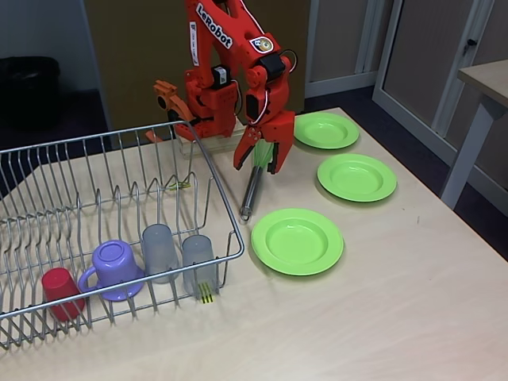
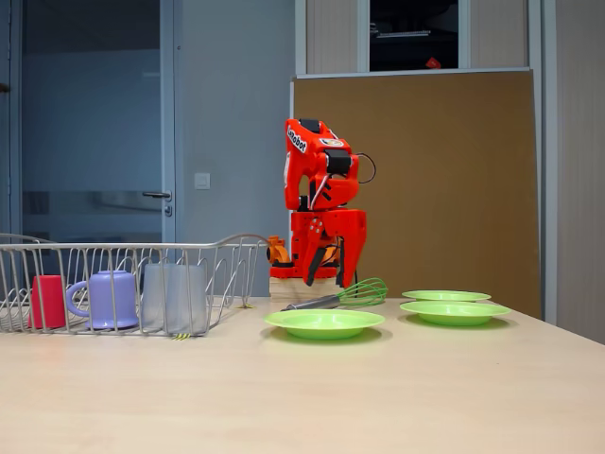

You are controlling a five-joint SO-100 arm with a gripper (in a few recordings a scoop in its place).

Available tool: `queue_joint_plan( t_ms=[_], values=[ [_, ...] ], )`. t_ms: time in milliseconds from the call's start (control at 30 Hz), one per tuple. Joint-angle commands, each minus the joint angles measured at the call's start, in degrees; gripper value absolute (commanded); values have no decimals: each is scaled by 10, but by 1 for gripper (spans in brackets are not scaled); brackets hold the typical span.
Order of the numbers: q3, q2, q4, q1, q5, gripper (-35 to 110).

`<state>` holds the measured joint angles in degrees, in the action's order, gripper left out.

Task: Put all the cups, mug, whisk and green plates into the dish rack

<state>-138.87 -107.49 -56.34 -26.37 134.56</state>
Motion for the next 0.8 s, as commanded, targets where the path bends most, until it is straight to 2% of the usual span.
queue_joint_plan(
  t_ms=[0, 267, 767],
  values=[
    [-2, -18, 3, 17, -1, 38],
    [-24, 48, 103, 31, 19, 36],
    [-114, 84, 217, 22, 63, 29]
  ],
)
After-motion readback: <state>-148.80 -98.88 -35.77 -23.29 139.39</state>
